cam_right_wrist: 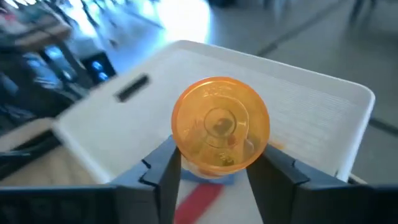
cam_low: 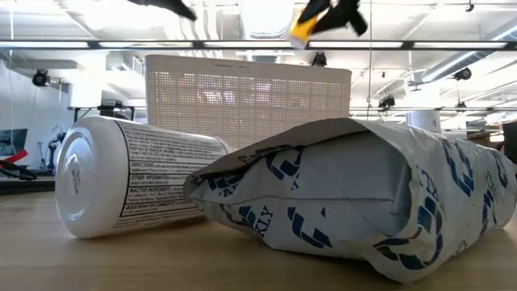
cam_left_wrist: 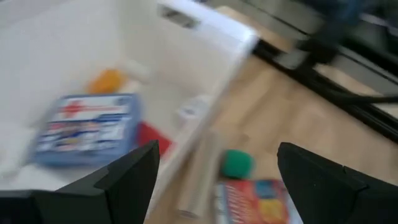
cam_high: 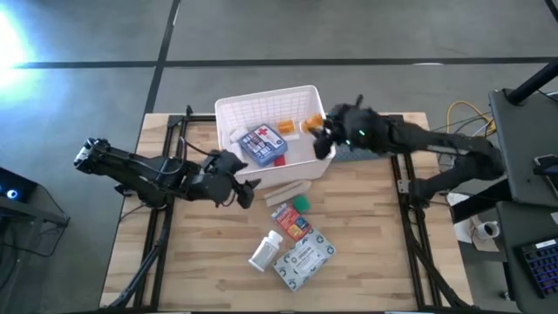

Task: Pick & place medical supplies in basket/bin
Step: Put the orange medicine bottle into the white bin, then put the white bandage into the white bin

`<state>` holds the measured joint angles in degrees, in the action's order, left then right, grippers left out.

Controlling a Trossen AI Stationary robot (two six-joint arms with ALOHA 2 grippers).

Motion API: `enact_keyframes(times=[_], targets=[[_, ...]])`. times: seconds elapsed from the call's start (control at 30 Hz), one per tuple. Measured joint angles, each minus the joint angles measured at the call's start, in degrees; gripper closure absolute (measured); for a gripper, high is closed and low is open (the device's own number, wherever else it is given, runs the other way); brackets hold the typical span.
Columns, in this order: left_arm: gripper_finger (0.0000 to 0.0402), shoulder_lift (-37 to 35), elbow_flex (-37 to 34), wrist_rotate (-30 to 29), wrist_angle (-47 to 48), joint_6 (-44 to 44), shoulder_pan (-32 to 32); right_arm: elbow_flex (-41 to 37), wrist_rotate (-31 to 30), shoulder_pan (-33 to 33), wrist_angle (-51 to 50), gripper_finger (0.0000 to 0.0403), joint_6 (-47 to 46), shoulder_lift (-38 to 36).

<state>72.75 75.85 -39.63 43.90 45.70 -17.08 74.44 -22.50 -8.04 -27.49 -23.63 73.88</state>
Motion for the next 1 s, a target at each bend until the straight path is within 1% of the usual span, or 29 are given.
enact_keyframes(times=[0.1,0.2,0.33,0.47,0.53,0.63,0.7,0.83,0.93,1.0], targets=[[0.0098,0.01,-0.09,5.23,-4.10,-4.14,0.02,5.21,1.27,-2.73,-3.09,0.0210,1.13,4.54],[0.0098,0.02,-0.32,5.65,-4.90,-4.48,0.13,10.49,1.57,-3.10,-7.26,0.0174,1.79,8.48],[0.0098,0.02,-1.42,6.15,-4.90,-1.72,0.11,16.46,1.19,-2.59,-10.97,0.0134,6.03,12.45],[0.0098,0.02,-4.32,11.10,-4.97,1.92,0.11,21.21,-0.32,-0.85,-14.14,0.0107,9.98,13.94],[0.0098,0.02,-6.72,12.31,-5.19,4.07,0.02,22.83,-0.51,0.36,-16.76,0.0097,11.91,13.85],[0.0098,0.02,-11.68,12.61,-7.01,5.81,-0.29,24.37,-3.91,2.79,-21.76,0.0087,14.12,12.77],[0.0098,0.02,-15.48,13.06,-9.74,5.89,-0.52,24.62,-8.29,4.62,-25.93,0.0083,14.79,11.59],[0.0098,-0.22,-22.25,12.28,-20.47,3.93,-0.85,22.88,-15.67,7.89,-31.13,0.0081,12.92,9.56],[0.0098,-0.21,-25.77,13.35,-27.42,-0.62,-1.40,20.90,-17.03,9.36,-32.09,0.0082,10.24,8.18],[0.0098,0.23,-27.28,13.90,-30.16,-2.78,-1.40,19.62,-17.11,10.04,-32.27,0.0082,8.00,7.59]])
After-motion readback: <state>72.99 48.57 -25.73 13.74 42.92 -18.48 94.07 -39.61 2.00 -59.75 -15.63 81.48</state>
